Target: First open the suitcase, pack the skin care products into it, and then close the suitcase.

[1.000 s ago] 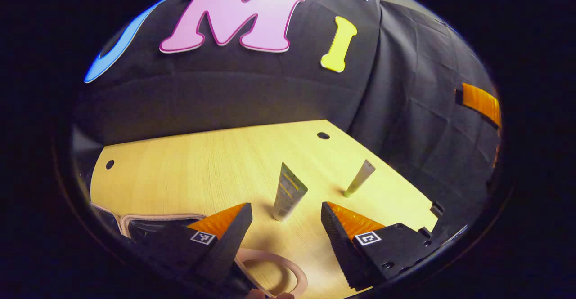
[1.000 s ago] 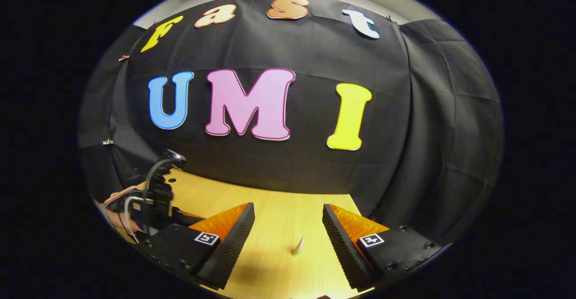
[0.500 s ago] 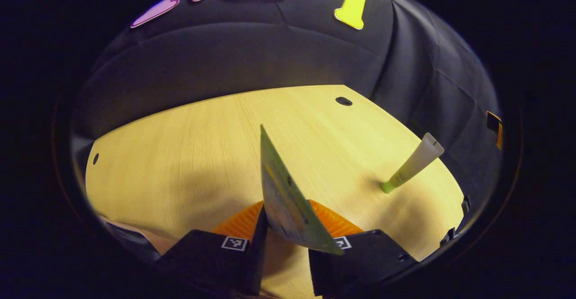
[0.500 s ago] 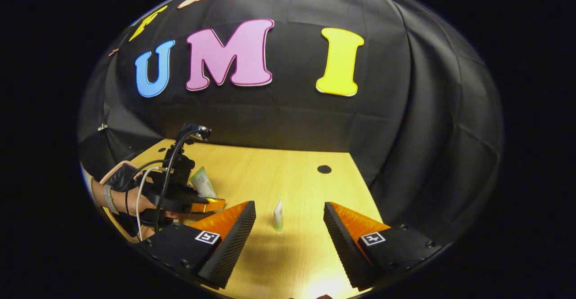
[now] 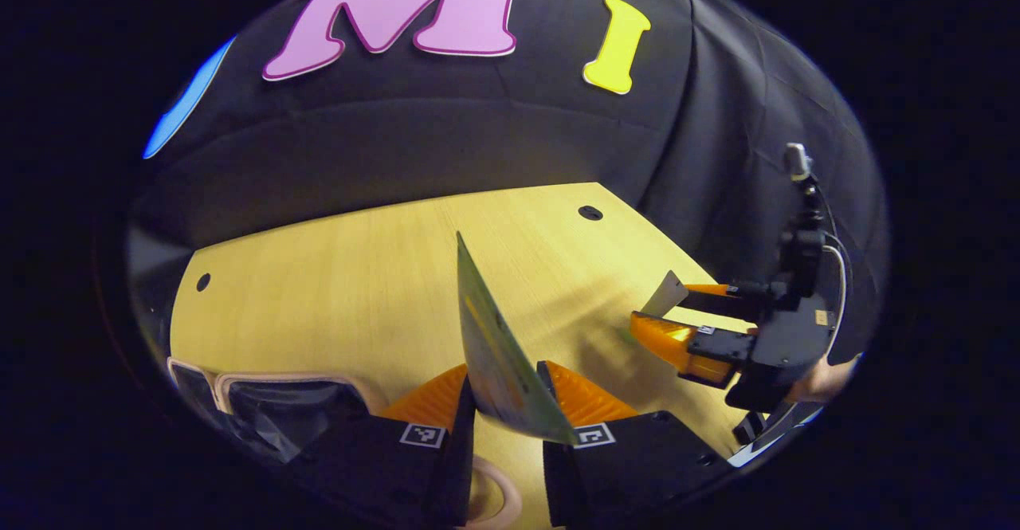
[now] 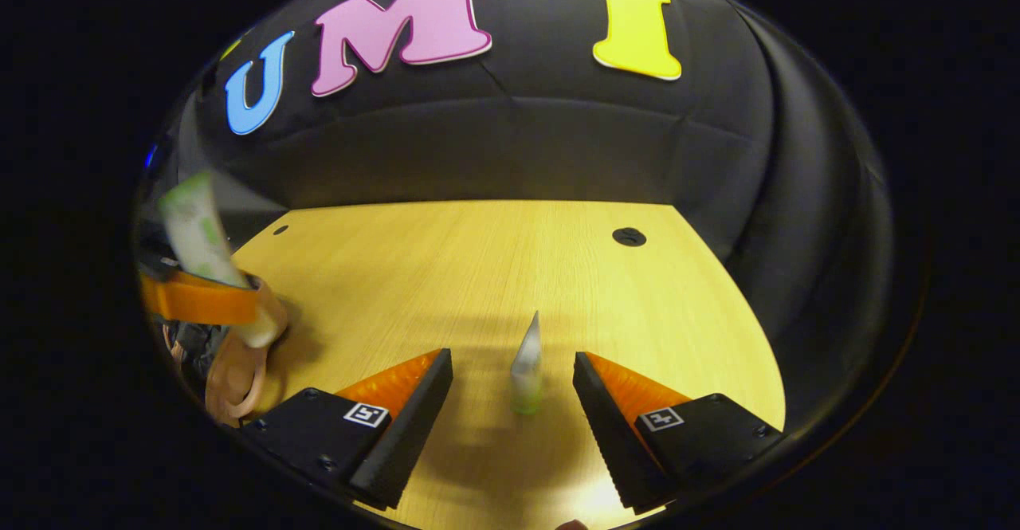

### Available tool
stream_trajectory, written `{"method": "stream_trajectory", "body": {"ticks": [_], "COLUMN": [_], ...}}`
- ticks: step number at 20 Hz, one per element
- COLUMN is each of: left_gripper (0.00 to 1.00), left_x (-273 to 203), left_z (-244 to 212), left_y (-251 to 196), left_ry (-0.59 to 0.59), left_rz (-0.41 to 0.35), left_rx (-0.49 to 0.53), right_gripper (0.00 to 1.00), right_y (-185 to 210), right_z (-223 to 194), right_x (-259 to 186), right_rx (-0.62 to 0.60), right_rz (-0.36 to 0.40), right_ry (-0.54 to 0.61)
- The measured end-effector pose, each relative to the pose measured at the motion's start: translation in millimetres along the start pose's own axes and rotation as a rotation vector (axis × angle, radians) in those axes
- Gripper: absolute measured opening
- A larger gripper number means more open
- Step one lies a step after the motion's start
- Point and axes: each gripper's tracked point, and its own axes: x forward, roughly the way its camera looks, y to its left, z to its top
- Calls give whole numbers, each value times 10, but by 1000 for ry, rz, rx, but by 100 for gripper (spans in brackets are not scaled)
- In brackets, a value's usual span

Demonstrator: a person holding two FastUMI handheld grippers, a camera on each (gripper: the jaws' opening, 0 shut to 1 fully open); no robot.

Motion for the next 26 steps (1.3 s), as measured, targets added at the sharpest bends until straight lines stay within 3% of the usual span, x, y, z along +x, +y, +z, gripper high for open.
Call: {"method": "stream_trajectory", "body": {"ticks": [1, 2, 4, 5, 6, 10, 13, 15, 18, 21, 26], "left_gripper": [45, 45, 45, 45, 45, 45, 45, 45, 46, 91, 93], "left_x": [-186, -355, -684, -834, -936, -1219, -1248, -1161, -1139, -1210, -1708], "left_z": [-47, -116, -321, -484, -655, -1326, -1810, -1907, -1850, -1587, -1293], "left_y": [112, 250, 573, 749, 957, 1517, 1684, 1734, 1841, 1873, 2480], "left_ry": [6, 20, 73, 115, 157, 362, 513, 544, 482, 365, 162], "left_rz": [17, 42, 107, 135, 166, 248, 258, 249, 268, 229, 313], "left_rx": [-10, -20, -39, -52, -64, -153, -219, -233, -236, -218, -156], "right_gripper": [98, 74, 27, 21, 26, 25, 25, 25, 26, 25, 26], "right_y": [26, -6, 87, 180, 301, 1155, 1899, 2439, 3128, 3575, 3869], "right_z": [-92, -191, -24, 73, 98, 262, 250, 151, -98, -405, -975], "right_x": [111, 162, 109, 53, 9, -460, -748, -967, -1209, -1221, -1112], "right_rx": [27, 44, 72, 88, 104, 89, 69, 69, 52, 4, -12], "right_rz": [12, 3, -5, 11, 37, 184, 313, 403, 504, 535, 499], "right_ry": [26, 83, 56, 42, 34, 34, 60, 79, 151, 221, 429]}}
